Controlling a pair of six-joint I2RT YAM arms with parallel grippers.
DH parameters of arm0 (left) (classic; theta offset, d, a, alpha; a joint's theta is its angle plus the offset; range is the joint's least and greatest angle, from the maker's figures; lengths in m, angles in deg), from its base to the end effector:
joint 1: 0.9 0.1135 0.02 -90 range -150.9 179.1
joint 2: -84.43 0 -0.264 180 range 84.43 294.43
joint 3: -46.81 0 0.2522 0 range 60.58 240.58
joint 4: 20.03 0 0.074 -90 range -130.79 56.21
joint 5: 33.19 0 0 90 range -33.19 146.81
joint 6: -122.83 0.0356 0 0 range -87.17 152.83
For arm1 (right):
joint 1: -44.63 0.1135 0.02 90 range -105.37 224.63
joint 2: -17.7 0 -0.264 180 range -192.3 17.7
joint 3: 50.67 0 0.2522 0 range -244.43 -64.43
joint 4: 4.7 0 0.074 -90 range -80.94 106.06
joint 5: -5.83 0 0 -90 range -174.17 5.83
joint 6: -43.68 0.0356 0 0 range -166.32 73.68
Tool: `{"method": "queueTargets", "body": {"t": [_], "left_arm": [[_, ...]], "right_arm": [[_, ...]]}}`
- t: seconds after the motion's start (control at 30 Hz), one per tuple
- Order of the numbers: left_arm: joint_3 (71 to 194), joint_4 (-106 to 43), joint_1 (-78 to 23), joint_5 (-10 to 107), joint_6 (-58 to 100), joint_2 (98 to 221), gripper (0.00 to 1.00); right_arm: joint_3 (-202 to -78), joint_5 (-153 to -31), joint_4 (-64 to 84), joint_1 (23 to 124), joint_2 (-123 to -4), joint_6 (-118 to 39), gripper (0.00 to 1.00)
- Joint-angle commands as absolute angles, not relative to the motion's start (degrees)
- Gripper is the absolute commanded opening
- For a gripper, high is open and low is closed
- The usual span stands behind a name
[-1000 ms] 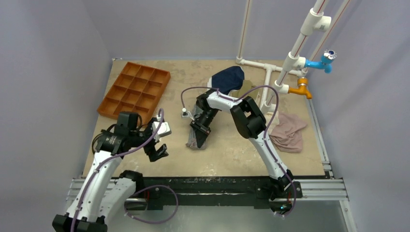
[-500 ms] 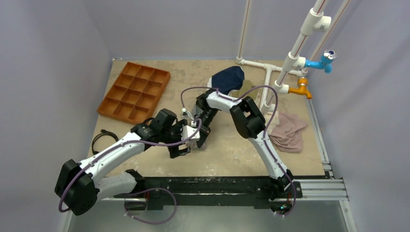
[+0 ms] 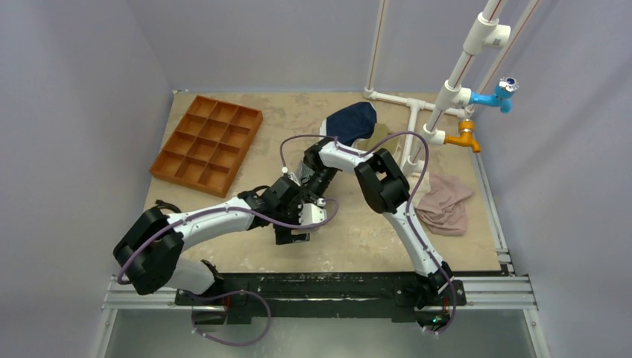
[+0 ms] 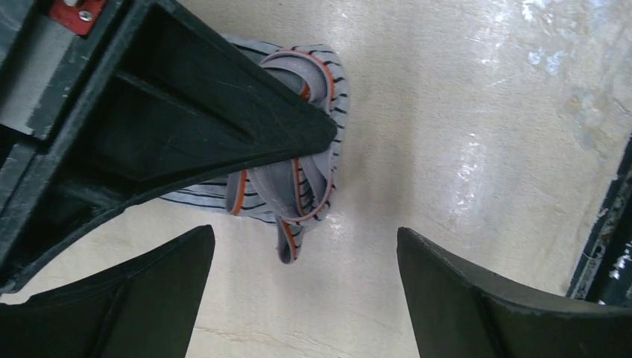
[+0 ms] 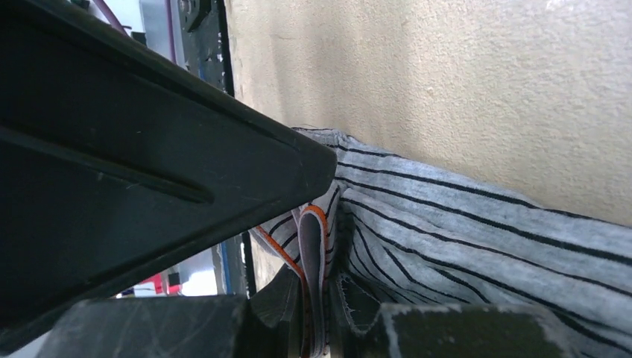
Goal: Roll the underwear
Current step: Roll the underwear to the center of the board.
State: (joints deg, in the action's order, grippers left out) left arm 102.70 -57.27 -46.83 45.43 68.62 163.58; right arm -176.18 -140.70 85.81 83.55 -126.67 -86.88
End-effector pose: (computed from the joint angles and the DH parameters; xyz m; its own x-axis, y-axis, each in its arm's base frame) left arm 0.1728 -0.1886 0.1784 -0.0396 0.8652 -0.4999 0.9802 0.1308 0.1487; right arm 0.3254 0.3009 0.0974 -0.4723 -0.8423 -0.2597 -0.5770 0.0727 0.8135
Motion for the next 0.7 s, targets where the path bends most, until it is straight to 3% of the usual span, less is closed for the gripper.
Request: {"method": "queueTargets", "body": {"t": [0.0, 0.67], "left_arm": [[106.2, -52.9, -47.7, 49.8, 67.5, 164.0, 0.91], [111.4, -56.9, -47.7, 40.3, 55.6, 160.2, 0.91]], "right_arm": [[-173.0, -130.9, 82.1, 82.9, -128.1, -89.9, 0.09], [-168.1, -123.2, 79.4, 78.1, -123.2, -87.6, 0.06]]}}
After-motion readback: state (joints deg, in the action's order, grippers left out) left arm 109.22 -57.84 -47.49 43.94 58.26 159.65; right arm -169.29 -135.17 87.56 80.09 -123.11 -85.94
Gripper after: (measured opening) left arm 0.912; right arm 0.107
